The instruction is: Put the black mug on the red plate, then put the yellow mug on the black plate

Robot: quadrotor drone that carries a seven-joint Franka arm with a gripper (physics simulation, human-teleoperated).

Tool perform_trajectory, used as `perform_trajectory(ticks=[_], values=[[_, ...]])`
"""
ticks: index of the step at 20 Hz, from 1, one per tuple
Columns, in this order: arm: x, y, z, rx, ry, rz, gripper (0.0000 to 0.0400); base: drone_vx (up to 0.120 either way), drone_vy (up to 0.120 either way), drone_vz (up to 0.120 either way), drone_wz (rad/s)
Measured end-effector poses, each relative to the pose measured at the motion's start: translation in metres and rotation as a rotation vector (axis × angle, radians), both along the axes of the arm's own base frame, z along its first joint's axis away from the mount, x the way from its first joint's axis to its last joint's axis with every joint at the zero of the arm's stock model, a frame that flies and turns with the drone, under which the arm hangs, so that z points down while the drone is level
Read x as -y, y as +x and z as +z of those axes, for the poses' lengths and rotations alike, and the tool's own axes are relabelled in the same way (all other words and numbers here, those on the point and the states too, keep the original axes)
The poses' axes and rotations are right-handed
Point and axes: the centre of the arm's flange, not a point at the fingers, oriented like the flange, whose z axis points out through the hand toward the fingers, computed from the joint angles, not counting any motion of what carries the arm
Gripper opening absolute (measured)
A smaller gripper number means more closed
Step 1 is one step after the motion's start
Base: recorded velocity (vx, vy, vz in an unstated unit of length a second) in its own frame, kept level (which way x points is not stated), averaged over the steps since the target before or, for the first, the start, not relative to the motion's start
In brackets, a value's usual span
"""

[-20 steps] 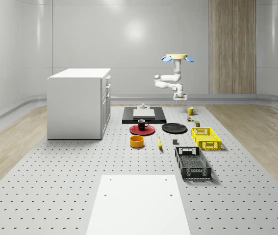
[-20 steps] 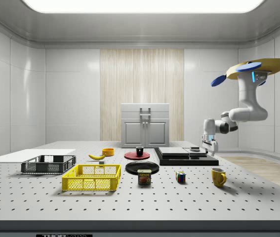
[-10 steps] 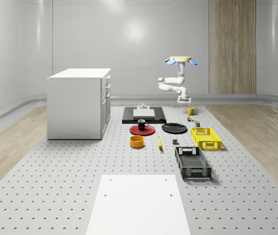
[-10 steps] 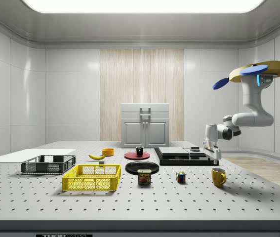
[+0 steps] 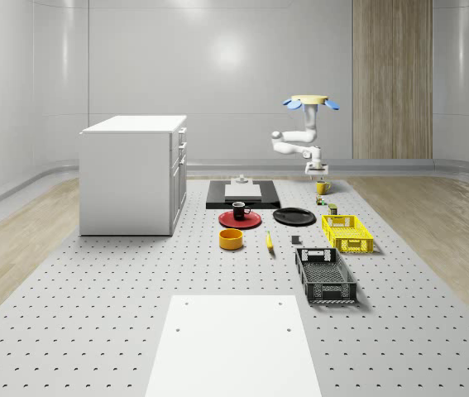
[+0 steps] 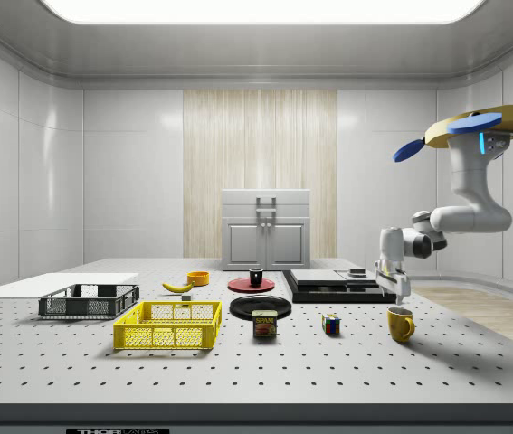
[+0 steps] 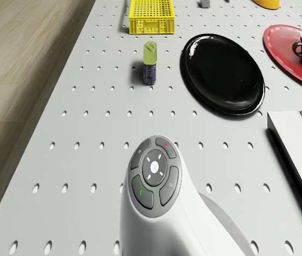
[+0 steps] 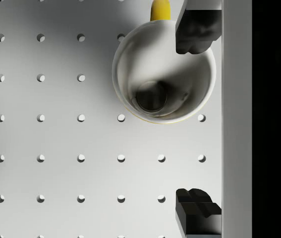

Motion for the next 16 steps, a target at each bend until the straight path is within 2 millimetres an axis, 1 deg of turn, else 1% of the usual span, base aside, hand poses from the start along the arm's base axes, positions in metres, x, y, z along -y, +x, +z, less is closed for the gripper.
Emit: perform_trajectory(ticks=[4,11,16], values=[[0.0,0.0,0.008,0.0,0.0,0.0,0.04,0.0,0.0,0.0,0.0],[0.0,0.0,0.034,0.0,0.0,0.0,0.04,0.0,0.0,0.0,0.0],[0.0,-0.004,0.043,0.0,0.0,0.0,0.04,0.0,0.0,0.0,0.0]])
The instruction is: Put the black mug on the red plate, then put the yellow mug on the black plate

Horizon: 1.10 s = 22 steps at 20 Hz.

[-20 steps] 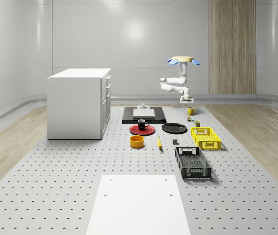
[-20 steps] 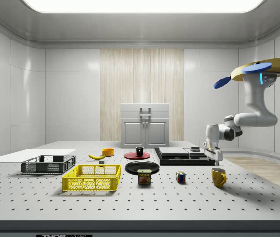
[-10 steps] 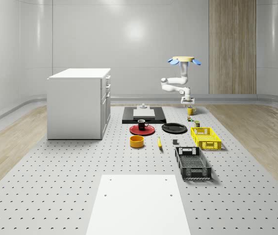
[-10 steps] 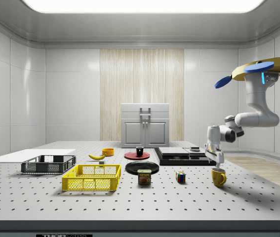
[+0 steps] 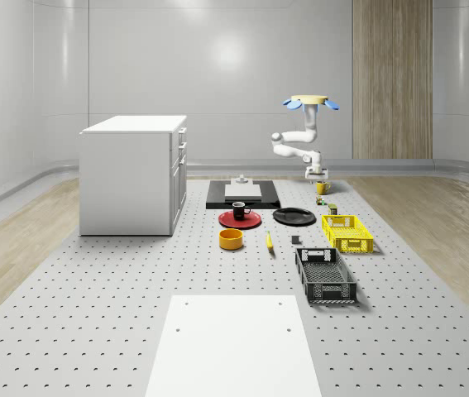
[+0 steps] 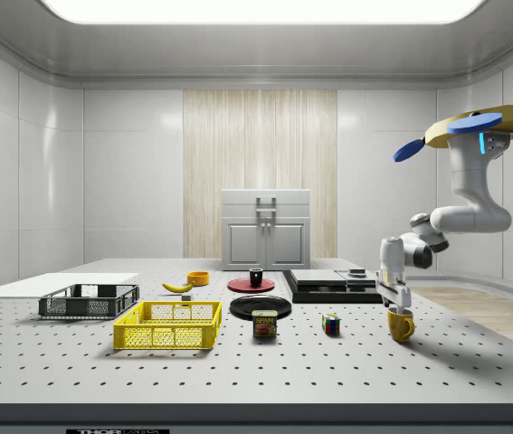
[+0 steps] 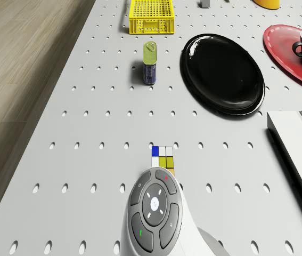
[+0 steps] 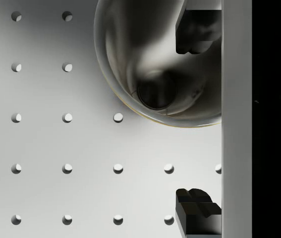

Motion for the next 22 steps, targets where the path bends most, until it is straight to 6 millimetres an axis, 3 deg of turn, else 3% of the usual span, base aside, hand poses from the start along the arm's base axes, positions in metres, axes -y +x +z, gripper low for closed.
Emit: perform_trajectory(ticks=[15,16,18,22], values=[[0.0,-0.0037,0.0065,0.0,0.0,0.0,0.04,0.0,0.0,0.0,0.0],[0.0,-0.0038,0.0061,0.0,0.0,0.0,0.0336,0.0,0.0,0.0,0.0],[0.0,-0.0038,0.0056,0.0,0.0,0.0,0.0247,0.0,0.0,0.0,0.0],[0.0,-0.0038,0.0051,0.0,0.0,0.0,0.016,0.0,0.0,0.0,0.0]])
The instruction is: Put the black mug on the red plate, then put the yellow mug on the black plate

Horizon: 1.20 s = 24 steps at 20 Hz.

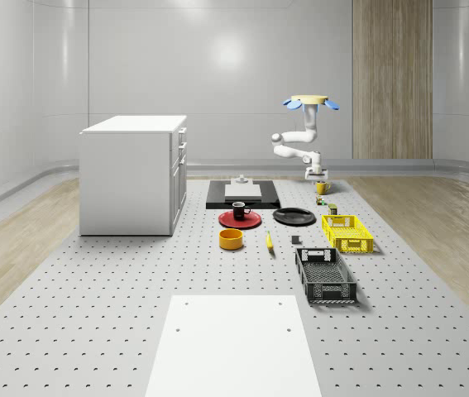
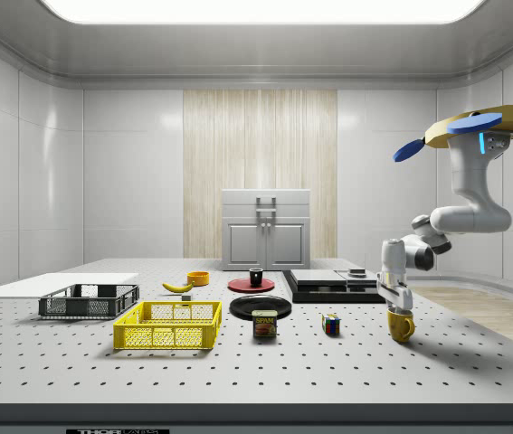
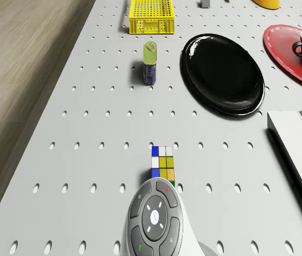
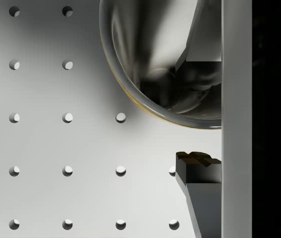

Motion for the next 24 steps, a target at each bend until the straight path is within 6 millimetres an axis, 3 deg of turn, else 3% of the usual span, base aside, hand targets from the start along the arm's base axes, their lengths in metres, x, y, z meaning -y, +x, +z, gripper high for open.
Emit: perform_trajectory(ticks=[8,16,24], values=[[0.0,0.0,-0.01,0.0,0.0,0.0,0.0117,0.0,0.0,0.0,0.0],[0.0,0.0,-0.038,0.0,0.0,0.0,0.0111,0.0,0.0,0.12,0.0],[0.0,0.0,-0.047,0.0,0.0,0.0,0.011,0.12,-0.115,0.12,0.0]])
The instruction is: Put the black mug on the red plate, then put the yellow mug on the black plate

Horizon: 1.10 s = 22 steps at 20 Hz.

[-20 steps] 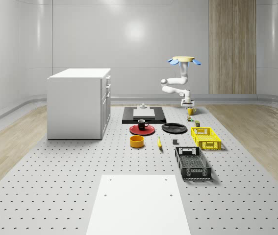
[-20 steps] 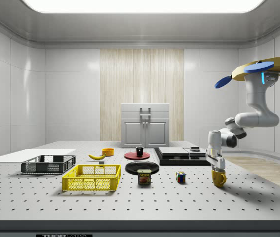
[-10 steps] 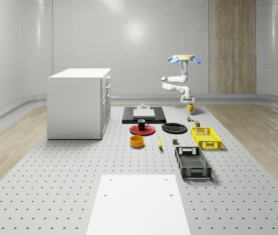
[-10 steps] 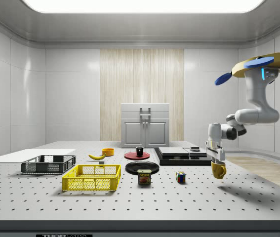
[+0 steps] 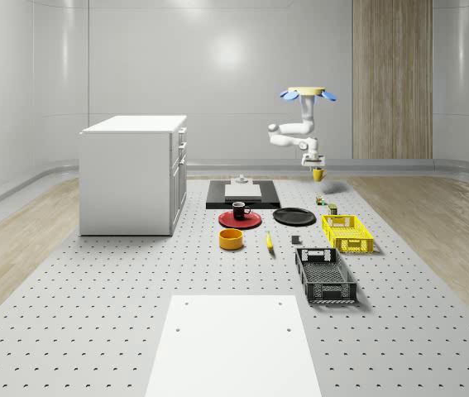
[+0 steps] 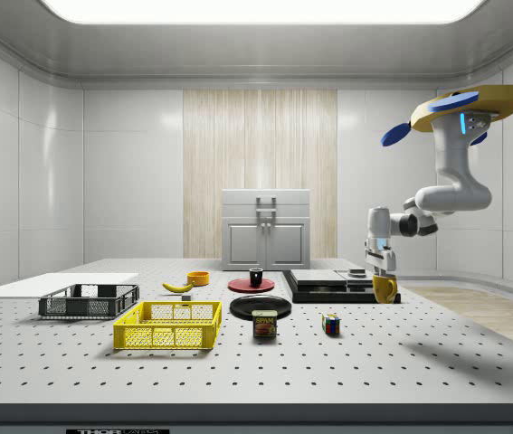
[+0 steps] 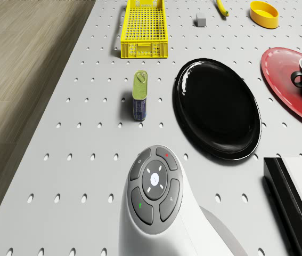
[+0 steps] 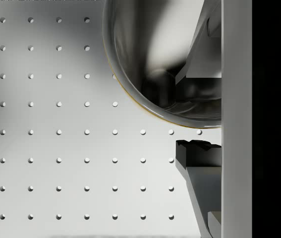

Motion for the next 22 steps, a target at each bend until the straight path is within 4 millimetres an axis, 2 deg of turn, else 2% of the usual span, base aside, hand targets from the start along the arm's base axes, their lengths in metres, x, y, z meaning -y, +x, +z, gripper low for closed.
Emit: perform_trajectory(ticks=[2,22], values=[[0.0,0.0,-0.0006,0.0,0.0,0.0,0.011,0.12,-0.12,0.1,0.0],[0.0,0.0,-0.0017,0.0,0.0,0.0,0.011,0.12,-0.12,0.0,0.0]])
